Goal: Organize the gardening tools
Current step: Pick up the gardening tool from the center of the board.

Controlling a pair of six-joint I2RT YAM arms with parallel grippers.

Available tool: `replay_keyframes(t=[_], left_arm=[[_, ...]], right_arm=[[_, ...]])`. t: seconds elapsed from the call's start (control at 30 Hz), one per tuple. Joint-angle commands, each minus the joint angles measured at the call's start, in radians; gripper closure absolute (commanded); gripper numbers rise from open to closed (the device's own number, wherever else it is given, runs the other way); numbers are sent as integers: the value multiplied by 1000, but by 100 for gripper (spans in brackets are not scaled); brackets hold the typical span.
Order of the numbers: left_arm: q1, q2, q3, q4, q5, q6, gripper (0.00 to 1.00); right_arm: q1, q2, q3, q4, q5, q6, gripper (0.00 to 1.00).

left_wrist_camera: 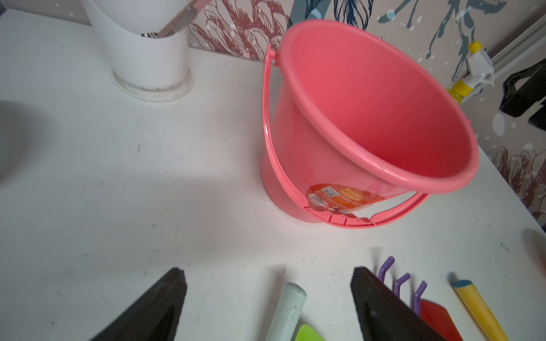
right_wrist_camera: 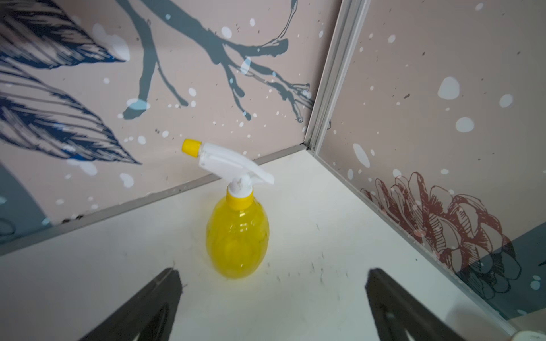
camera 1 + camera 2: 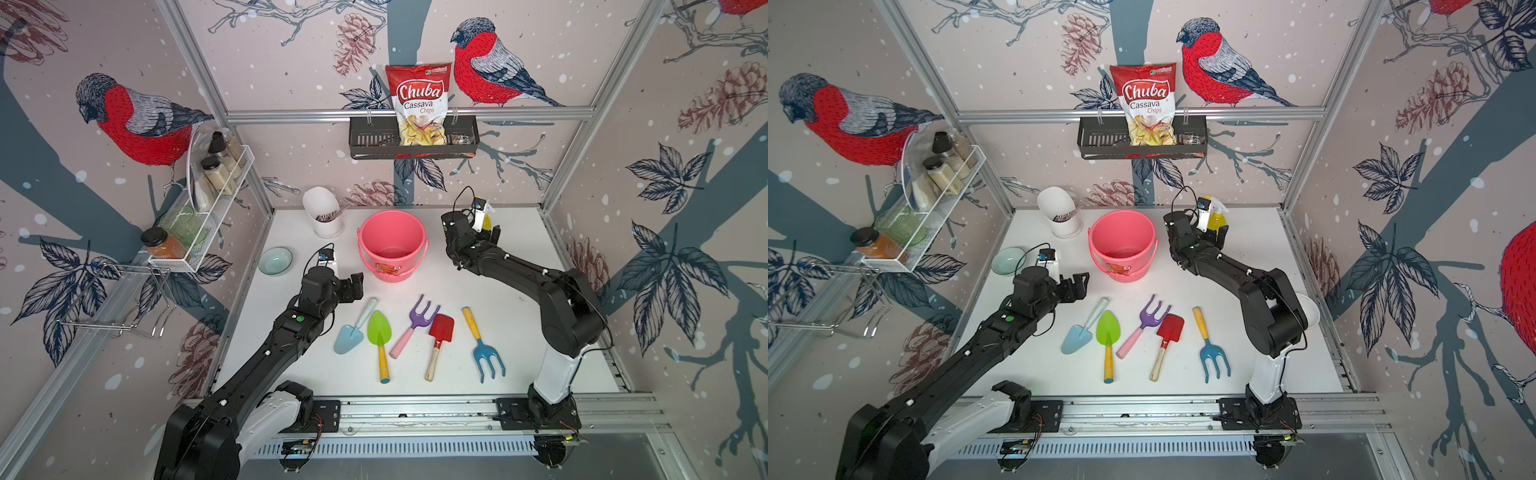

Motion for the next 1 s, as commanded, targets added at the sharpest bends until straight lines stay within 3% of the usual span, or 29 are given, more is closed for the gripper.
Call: replay_keyframes(t=[0.0,0.23,0.33,0.5,0.8,0.97], left_arm=[[-53,36,24,-109,-32,13,10],[-123,155,70,-187,-35,-13,17],[-134,230,101,-215,-24,-7,19],[-152,347,147,-256,-18,-2,26],[-174,474,196,-285,-56,16,29],[-175,517,217,-279,-62,18,39]], right_arm=[[15,-72,-25,-304,-186,185,0],[26,-245,-204,-320,-599,234,0],[40,-305,-259,-302,-698,234,1],[64,-357,-286,-337,-734,234,0],[63,-425,-323,-327,-738,243,0],[58,-435,-333,-319,-740,250,0]])
